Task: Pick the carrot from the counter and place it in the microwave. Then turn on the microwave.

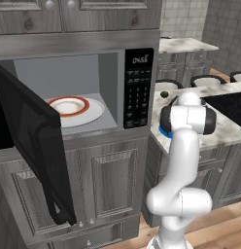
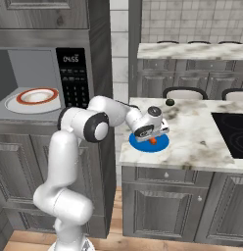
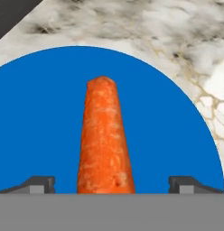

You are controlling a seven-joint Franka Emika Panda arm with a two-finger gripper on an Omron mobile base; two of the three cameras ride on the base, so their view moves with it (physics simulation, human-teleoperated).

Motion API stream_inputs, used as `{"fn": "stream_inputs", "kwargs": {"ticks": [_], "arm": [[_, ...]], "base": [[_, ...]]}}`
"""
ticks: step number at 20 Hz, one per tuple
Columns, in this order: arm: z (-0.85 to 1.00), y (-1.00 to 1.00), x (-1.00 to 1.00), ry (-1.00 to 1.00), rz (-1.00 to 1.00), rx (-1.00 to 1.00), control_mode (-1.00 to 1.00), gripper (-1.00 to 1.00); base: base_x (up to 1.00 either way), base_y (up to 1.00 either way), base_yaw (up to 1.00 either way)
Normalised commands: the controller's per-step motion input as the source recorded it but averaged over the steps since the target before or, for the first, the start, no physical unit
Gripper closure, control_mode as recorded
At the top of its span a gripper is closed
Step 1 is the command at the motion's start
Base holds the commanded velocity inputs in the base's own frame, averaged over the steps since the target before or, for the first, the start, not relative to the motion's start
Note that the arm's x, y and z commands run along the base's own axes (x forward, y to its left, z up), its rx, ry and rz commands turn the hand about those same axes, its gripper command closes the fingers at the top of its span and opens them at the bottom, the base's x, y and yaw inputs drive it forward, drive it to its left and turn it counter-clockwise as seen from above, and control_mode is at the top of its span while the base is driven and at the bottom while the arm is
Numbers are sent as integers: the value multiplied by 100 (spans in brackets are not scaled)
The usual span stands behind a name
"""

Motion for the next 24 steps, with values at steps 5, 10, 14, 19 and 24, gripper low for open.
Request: {"fn": "stream_inputs", "kwargs": {"ticks": [5,10,14,19,24], "arm": [[-14,-3,11,0,0,0,-100,-100],[-15,0,8,0,0,0,-100,-100],[-15,0,7,0,0,0,-100,-100],[-13,0,5,2,0,0,-100,100],[-7,0,1,6,0,0,-100,100]], "base": [[0,0,0],[0,0,0],[0,0,0],[0,0,0],[0,0,0]]}}
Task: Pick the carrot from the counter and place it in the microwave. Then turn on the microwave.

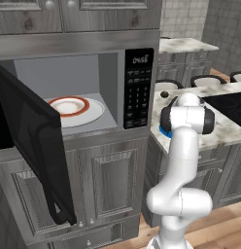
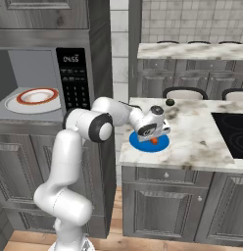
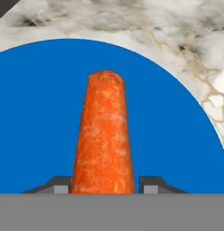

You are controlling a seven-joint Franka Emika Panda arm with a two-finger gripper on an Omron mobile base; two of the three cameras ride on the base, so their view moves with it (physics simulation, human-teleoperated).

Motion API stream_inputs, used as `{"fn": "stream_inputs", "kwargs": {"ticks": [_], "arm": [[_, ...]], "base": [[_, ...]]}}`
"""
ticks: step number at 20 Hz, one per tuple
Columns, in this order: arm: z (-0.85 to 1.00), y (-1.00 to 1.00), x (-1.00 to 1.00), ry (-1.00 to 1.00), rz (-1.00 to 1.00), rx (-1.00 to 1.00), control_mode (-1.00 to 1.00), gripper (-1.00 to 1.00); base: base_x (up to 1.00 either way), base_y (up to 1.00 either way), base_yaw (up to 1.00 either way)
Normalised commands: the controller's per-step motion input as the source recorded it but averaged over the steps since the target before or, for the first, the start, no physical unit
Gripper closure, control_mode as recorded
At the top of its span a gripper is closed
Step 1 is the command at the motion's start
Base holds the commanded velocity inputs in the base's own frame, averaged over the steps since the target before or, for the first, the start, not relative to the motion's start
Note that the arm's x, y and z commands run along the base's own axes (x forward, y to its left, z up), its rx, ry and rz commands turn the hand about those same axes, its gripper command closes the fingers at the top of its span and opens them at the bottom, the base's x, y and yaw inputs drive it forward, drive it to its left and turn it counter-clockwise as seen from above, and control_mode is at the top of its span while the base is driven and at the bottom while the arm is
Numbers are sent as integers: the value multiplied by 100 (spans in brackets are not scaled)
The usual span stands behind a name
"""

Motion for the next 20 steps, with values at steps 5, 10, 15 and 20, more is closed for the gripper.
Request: {"fn": "stream_inputs", "kwargs": {"ticks": [5,10,15,20], "arm": [[-7,-2,0,4,0,0,-100,100],[-1,-4,0,0,0,0,-100,100],[7,0,-5,-1,2,0,-100,100],[29,0,-11,-2,1,0,-100,100]], "base": [[0,0,0],[0,0,0],[0,0,0],[0,0,0]]}}
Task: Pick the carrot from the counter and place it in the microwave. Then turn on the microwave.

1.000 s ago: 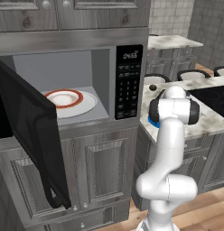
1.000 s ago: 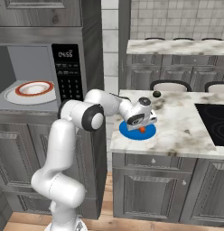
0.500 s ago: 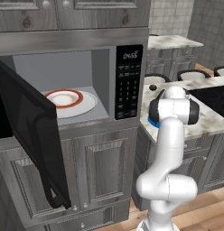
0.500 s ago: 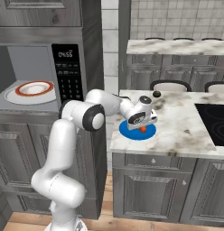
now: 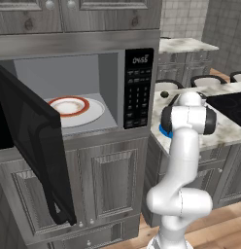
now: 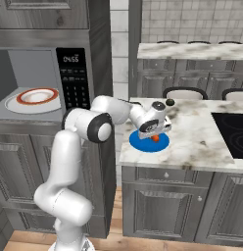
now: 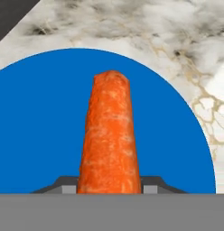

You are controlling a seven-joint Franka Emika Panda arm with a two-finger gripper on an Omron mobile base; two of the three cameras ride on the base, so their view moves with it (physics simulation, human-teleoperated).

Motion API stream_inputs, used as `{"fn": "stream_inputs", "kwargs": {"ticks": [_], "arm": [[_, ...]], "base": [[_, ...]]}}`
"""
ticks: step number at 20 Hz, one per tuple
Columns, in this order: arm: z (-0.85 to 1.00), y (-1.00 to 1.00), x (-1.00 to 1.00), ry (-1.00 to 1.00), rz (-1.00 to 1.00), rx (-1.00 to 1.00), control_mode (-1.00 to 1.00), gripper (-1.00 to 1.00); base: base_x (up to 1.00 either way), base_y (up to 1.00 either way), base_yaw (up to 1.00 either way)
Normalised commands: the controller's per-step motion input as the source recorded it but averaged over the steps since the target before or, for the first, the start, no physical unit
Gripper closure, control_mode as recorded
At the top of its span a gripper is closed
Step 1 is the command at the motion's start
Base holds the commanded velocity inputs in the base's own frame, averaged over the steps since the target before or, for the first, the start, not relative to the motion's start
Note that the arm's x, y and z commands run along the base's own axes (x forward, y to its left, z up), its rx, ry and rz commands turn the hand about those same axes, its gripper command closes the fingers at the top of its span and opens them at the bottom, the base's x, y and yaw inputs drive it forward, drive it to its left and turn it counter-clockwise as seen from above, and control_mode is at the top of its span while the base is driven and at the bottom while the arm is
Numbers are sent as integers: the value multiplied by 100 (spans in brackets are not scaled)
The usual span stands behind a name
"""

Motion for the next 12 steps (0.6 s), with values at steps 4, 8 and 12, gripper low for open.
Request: {"fn": "stream_inputs", "kwargs": {"ticks": [4,8,12], "arm": [[41,0,-23,-6,1,0,-100,100],[33,0,-36,-6,0,0,-100,100],[34,0,-44,-4,0,0,-100,100]], "base": [[0,0,0],[0,0,0],[0,0,0]]}}
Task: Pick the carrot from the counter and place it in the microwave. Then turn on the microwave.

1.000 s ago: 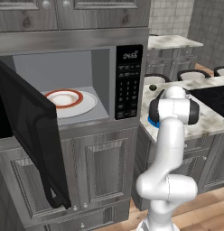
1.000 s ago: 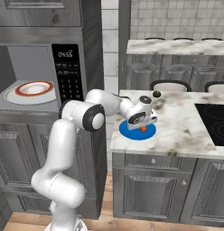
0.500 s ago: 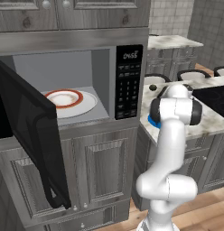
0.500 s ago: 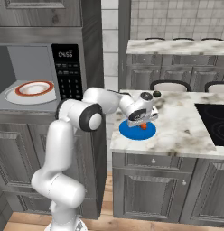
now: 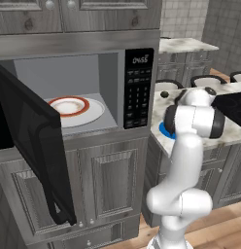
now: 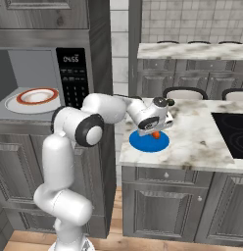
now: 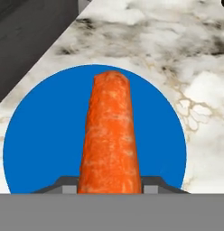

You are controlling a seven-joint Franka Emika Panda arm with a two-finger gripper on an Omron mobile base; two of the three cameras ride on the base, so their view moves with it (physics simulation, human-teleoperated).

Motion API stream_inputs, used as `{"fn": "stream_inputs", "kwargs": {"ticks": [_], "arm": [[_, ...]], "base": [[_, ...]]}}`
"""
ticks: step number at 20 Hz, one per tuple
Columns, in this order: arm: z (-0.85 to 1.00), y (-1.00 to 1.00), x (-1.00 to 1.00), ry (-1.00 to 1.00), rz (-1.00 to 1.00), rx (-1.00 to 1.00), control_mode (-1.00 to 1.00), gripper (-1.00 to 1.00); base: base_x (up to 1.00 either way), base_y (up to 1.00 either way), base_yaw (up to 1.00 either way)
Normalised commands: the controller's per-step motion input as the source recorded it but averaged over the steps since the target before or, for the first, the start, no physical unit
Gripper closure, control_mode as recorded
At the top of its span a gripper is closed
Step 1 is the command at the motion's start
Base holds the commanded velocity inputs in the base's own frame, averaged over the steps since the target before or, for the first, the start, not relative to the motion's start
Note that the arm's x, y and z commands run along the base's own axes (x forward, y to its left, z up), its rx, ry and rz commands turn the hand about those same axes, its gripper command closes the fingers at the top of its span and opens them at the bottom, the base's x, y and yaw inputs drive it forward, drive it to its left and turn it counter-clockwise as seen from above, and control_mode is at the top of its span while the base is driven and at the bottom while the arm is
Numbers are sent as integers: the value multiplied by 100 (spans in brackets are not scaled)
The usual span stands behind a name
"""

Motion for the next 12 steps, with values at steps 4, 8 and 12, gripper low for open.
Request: {"fn": "stream_inputs", "kwargs": {"ticks": [4,8,12], "arm": [[37,0,-51,-8,0,0,-100,100],[38,0,-50,-11,2,0,-100,100],[39,3,-46,-5,5,0,-100,100]], "base": [[0,0,0],[0,0,0],[0,0,0]]}}
